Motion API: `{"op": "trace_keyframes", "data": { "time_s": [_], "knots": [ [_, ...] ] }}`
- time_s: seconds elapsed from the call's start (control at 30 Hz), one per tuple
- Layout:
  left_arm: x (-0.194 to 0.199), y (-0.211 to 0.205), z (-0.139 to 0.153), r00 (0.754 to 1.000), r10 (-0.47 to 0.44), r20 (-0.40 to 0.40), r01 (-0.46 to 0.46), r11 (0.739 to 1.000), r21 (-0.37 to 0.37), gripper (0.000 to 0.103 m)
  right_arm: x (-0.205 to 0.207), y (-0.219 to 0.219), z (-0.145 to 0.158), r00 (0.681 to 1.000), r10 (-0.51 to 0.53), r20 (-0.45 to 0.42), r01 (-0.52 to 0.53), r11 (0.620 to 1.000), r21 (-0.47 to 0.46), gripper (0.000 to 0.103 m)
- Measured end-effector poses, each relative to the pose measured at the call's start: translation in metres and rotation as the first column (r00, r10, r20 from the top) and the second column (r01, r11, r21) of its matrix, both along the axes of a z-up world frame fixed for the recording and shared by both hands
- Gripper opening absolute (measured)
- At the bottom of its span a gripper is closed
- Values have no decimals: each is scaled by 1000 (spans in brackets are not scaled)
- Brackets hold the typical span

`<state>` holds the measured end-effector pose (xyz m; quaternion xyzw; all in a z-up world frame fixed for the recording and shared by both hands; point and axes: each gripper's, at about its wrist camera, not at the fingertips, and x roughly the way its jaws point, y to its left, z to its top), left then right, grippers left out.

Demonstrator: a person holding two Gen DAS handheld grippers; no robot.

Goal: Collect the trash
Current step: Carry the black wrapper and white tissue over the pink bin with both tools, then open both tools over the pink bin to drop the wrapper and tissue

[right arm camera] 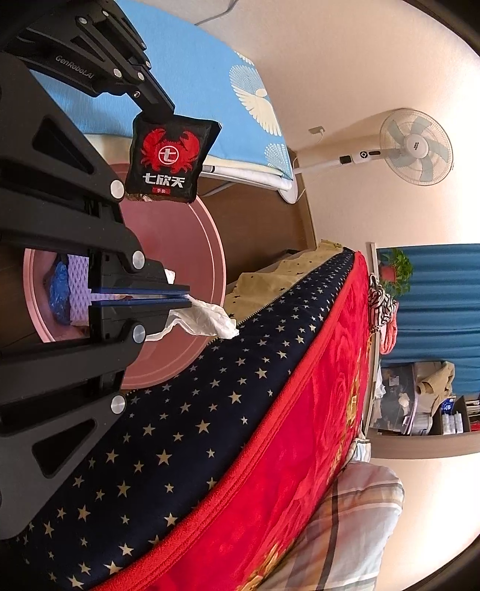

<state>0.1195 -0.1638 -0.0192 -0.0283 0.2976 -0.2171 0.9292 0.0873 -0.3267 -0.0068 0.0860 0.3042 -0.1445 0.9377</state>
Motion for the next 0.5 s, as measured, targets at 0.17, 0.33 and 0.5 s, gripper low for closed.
{"op": "trace_keyframes", "data": {
  "time_s": [0.17, 0.33, 0.5],
  "knots": [
    [0, -1, 0, 1000, -1, 1, 1, 1000, -1, 0, 0, -1, 0, 1000, -4, 2, 4, 1000, 3, 2],
    [-1, -4, 1, 1000, -8, 4, 8, 1000, -5, 0, -3, -2, 1, 1000, -7, 5, 7, 1000, 2, 2],
    [-2, -6, 2, 999, -33, 7, 33, 999, -13, 0, -2, -2, 0, 1000, -13, -6, 13, 1000, 2, 5]
  ]
}}
